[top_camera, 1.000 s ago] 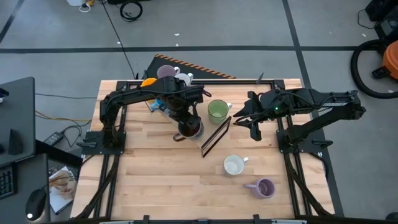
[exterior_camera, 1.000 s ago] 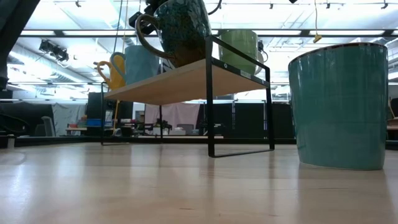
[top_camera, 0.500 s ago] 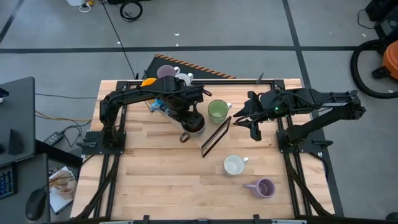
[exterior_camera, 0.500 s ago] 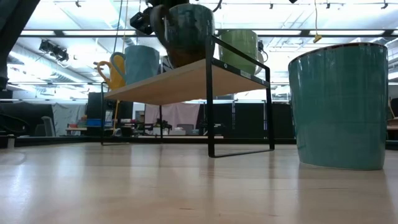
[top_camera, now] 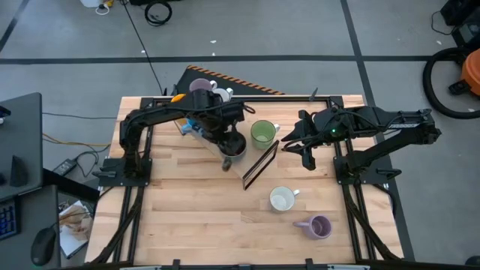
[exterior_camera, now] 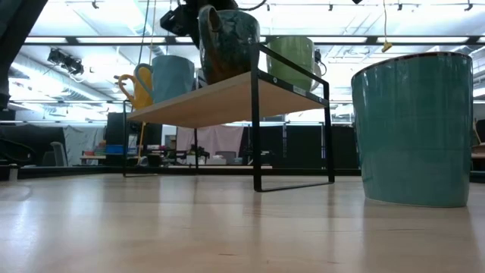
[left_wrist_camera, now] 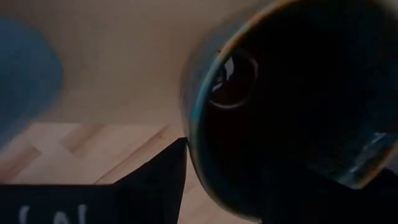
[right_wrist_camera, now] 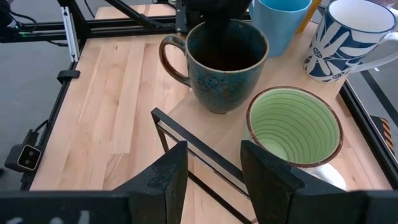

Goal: Place coffee mugs
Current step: Put the brown mug on the shelf

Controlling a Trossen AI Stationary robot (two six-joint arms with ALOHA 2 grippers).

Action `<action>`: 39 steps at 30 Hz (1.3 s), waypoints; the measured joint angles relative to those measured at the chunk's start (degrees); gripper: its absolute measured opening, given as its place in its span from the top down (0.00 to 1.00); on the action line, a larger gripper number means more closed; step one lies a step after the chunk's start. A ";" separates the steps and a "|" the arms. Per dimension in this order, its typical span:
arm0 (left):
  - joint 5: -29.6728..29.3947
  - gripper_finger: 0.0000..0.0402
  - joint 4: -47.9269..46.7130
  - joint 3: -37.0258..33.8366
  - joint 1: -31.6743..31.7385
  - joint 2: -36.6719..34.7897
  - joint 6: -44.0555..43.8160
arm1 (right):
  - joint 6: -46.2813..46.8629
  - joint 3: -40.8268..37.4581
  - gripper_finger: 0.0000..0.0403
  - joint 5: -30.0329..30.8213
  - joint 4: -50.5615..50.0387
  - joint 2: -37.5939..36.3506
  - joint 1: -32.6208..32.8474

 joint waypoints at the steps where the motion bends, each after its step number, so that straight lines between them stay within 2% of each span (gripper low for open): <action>1: -1.10 0.58 -0.04 0.94 0.00 0.01 -0.02 | 0.00 0.00 0.62 0.01 0.00 0.00 0.01; 7: -5.84 0.58 -0.03 6.53 0.00 -0.02 0.38 | 0.00 0.00 0.62 0.00 0.00 0.00 0.01; 15: -7.67 0.59 0.15 13.31 -2.22 -0.01 1.54 | -0.50 0.00 0.62 0.00 -0.55 0.00 0.01; 18: -9.85 0.59 0.79 12.68 -6.36 -1.31 -0.97 | -1.10 0.02 0.62 0.00 -1.75 0.00 0.01; 23: -17.95 0.59 -0.18 12.90 -14.94 -2.25 -6.56 | -2.28 0.02 0.62 0.00 -3.96 -0.02 0.01; 28: -22.23 0.59 -0.17 12.83 -21.49 -2.14 -13.86 | -3.93 0.02 0.62 0.00 -4.08 -0.07 0.00; 31: -27.13 0.59 -0.18 12.83 -25.35 -1.81 -17.74 | -5.41 0.02 0.62 0.00 -3.66 -0.11 0.00; 35: -31.56 0.59 -0.18 12.81 -30.08 -0.32 -19.62 | -6.47 0.02 0.62 0.00 -2.49 -0.13 -0.02; 39: -39.34 0.59 -0.22 9.56 -35.11 1.01 -19.81 | -6.74 0.02 0.62 0.00 -1.35 -0.13 -0.02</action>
